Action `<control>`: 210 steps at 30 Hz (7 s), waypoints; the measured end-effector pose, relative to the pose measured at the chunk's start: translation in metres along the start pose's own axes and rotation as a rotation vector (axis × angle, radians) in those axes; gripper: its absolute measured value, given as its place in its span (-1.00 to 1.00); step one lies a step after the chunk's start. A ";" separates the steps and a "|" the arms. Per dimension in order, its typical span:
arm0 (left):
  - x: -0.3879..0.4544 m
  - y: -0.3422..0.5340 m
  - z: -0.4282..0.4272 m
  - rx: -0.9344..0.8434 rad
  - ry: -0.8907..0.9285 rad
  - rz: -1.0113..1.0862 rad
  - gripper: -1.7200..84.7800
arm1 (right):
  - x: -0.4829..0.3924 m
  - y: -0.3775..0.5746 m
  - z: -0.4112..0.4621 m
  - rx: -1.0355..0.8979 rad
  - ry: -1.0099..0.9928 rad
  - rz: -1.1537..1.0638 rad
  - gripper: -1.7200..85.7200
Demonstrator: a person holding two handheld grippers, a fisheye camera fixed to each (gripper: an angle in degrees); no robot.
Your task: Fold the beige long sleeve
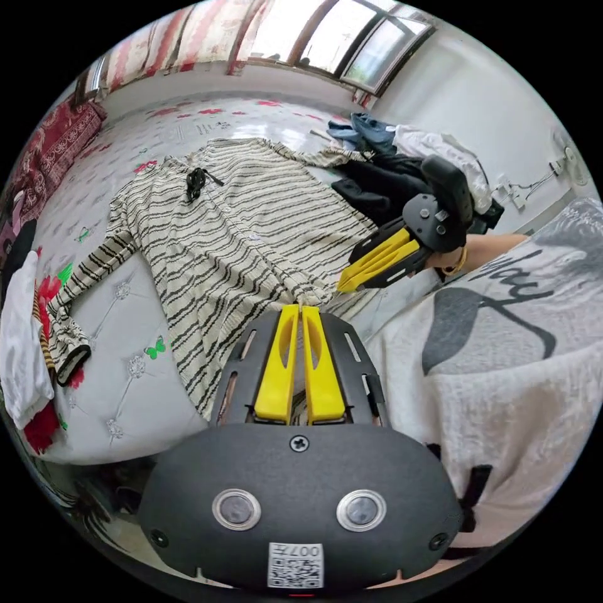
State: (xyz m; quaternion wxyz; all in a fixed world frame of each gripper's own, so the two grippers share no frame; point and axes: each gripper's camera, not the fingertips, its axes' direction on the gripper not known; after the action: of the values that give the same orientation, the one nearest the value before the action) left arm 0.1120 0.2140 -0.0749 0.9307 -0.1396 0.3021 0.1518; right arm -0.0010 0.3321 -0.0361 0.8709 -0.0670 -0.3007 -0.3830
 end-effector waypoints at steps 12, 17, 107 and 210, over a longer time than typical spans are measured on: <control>-0.040 0.003 -0.007 -0.004 0.169 -0.028 -0.98 | 0.023 0.008 0.018 -0.068 -0.101 0.042 -0.96; -0.011 -0.029 0.023 -0.049 0.216 0.091 -0.98 | 0.039 0.016 0.009 -0.066 -0.115 0.091 -0.93; -0.009 0.008 0.000 -0.163 -0.269 0.004 -0.80 | 0.066 0.119 -0.064 0.122 0.067 0.364 -0.88; -0.053 -0.205 -0.108 0.232 0.050 0.522 -0.55 | 0.204 0.102 -0.055 0.188 -0.011 0.908 -0.92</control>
State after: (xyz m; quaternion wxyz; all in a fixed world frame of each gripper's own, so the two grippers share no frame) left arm 0.0905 -0.0217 -0.0922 0.8621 0.0469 0.3659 0.3474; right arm 0.2046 0.2564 0.0488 0.9512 -0.1145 -0.2788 0.0665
